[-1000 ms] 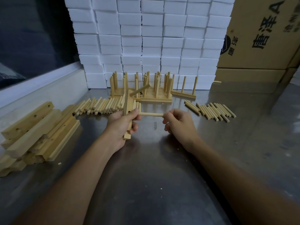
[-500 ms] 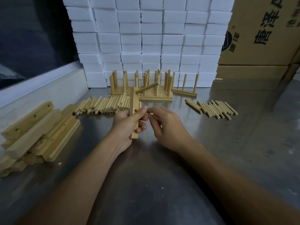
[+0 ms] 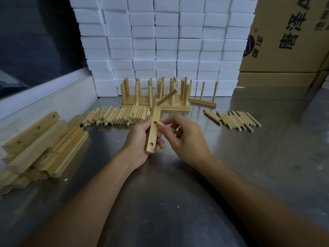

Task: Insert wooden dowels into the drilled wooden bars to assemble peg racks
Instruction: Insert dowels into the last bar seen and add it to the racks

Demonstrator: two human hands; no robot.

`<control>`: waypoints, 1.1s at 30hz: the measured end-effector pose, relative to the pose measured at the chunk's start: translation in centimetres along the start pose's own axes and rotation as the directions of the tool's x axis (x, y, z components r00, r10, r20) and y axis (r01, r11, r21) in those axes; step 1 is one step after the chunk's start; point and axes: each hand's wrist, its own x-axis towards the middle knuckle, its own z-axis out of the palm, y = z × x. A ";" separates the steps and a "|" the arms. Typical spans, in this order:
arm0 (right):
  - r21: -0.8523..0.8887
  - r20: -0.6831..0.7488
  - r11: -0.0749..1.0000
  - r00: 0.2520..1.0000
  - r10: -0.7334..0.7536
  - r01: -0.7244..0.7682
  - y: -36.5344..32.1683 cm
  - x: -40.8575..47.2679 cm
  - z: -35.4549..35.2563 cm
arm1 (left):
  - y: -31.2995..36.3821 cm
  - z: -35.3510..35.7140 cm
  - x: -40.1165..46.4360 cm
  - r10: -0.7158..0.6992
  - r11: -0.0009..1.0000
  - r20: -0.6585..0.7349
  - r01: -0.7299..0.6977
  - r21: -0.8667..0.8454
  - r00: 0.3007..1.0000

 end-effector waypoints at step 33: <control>-0.360 0.139 0.928 0.989 -0.053 0.100 -0.9 0.7 -0.9 | -1.0 1.2 0.0 0.176 0.935 -0.142 -0.120 0.335 0.974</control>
